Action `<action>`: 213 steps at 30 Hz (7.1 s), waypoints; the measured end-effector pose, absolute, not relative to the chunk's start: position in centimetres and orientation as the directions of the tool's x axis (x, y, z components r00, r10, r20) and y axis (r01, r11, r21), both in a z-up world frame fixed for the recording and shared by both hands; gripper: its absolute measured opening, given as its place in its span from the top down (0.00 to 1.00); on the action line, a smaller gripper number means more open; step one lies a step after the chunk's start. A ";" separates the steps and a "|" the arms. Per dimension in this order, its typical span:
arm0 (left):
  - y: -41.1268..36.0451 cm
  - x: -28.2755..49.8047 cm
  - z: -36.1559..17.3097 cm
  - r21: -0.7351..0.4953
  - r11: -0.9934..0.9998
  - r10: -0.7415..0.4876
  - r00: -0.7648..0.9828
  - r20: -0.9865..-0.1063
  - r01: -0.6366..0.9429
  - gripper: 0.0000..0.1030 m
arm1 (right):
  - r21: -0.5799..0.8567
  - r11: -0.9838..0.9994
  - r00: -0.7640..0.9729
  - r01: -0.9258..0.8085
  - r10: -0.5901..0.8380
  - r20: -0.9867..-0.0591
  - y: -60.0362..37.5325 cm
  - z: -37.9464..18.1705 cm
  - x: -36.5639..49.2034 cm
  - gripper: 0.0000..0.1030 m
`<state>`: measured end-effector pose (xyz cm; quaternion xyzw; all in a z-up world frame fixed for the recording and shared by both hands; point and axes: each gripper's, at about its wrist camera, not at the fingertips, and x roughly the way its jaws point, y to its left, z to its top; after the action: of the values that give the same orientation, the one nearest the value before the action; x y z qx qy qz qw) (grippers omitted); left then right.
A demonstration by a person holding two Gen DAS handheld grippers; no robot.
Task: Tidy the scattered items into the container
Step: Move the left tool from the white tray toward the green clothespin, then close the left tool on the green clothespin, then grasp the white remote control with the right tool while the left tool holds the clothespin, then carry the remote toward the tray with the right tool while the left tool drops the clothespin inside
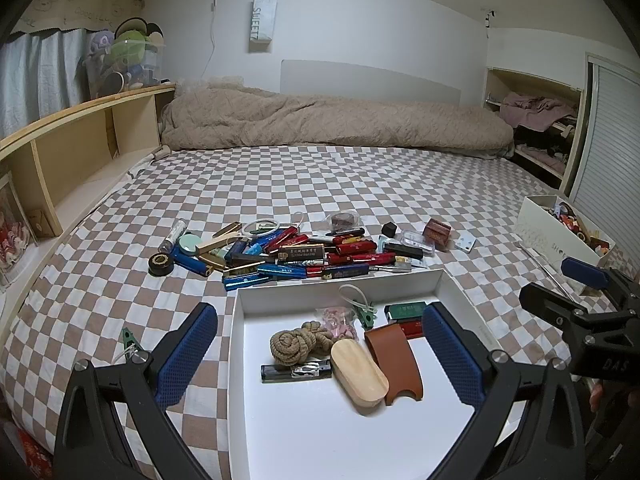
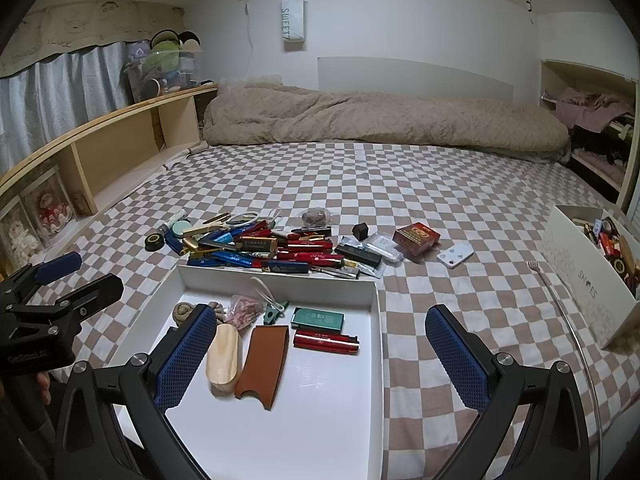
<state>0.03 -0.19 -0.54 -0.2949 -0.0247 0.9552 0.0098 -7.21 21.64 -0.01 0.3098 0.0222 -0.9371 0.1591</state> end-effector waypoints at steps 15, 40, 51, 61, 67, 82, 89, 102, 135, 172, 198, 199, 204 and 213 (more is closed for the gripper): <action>-0.1 -0.4 -2.0 -0.056 -0.998 0.036 -0.815 -0.579 -0.004 0.00 | 0.055 -0.948 -0.746 0.314 -0.283 -0.602 21.3 -0.4 -7.6 0.00; -7.0 -2.5 -4.5 -0.128 -0.974 -0.058 -0.749 -0.660 0.188 0.00 | 0.038 -0.962 -0.708 0.270 -0.225 -0.669 22.2 -3.4 -9.4 0.00; -13.1 -4.4 -5.3 -0.126 -0.924 -0.179 -0.703 -0.688 0.360 0.00 | 0.044 -0.969 -0.720 0.245 -0.212 -0.661 23.5 -3.1 -10.9 0.00; -17.4 -5.7 -8.7 -0.112 -0.854 -0.265 -0.611 -0.746 0.508 0.00 | 0.091 -0.976 -0.740 0.196 -0.209 -0.639 26.0 -3.0 -12.7 0.00; -19.0 -6.3 -10.5 -0.060 -0.837 -0.308 -0.561 -0.768 0.543 0.00 | 0.215 -0.970 -0.778 0.110 -0.219 -0.589 28.9 -3.0 -14.4 0.00; -22.3 -6.0 -14.0 -0.137 -0.783 -0.231 -0.488 -0.842 0.607 0.30 | 0.283 -0.957 -0.763 -0.070 -0.132 -0.633 34.9 -6.4 -22.3 0.00; -22.5 -5.9 -14.1 -0.135 -0.774 -0.242 -0.485 -0.840 0.619 0.45 | 0.227 -0.969 -0.766 -0.099 -0.071 -0.639 36.1 -7.6 -25.2 0.00; -20.5 -7.7 -14.0 -0.127 -0.842 -0.206 -0.529 -0.823 0.525 0.68 | 0.073 -0.988 -0.728 -0.135 0.049 -0.684 36.9 -11.0 -31.9 0.00; -18.2 -9.8 -15.0 0.015 -0.869 -0.302 -0.505 -0.809 0.495 0.75 | -0.124 -0.959 -0.610 0.254 -0.060 -0.790 33.6 -14.7 -35.0 0.00; -17.0 -9.3 -15.3 -0.050 -0.870 -0.248 -0.523 -0.815 0.490 0.52 | -0.019 -0.967 -0.544 0.254 -0.127 -0.830 35.4 -15.6 -31.3 0.15; -17.5 -7.4 -14.5 -0.191 -0.850 -0.166 -0.594 -0.788 0.490 0.70 | 0.247 -0.959 -0.620 0.140 -0.279 -0.734 31.6 -9.8 -24.6 0.15; -17.4 -7.4 -14.3 -0.201 -0.853 -0.157 -0.604 -0.782 0.483 0.70 | 0.248 -0.960 -0.624 0.129 -0.273 -0.732 31.8 -9.7 -24.2 0.15; -15.7 -7.0 -12.7 -0.203 -0.884 -0.151 -0.668 -0.729 0.421 0.70 | 0.272 -0.957 -0.643 0.098 -0.270 -0.716 32.0 -9.4 -22.4 0.15; -14.1 -6.6 -11.2 -0.192 -0.914 -0.144 -0.727 -0.672 0.358 0.70 | 0.257 -0.962 -0.718 0.090 -0.241 -0.653 30.9 -7.6 -20.3 0.15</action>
<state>-6.60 -14.11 -11.17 -0.3434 -0.1562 0.9159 -0.1370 -20.30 30.89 -7.61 0.3645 -0.1041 -0.9210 0.0898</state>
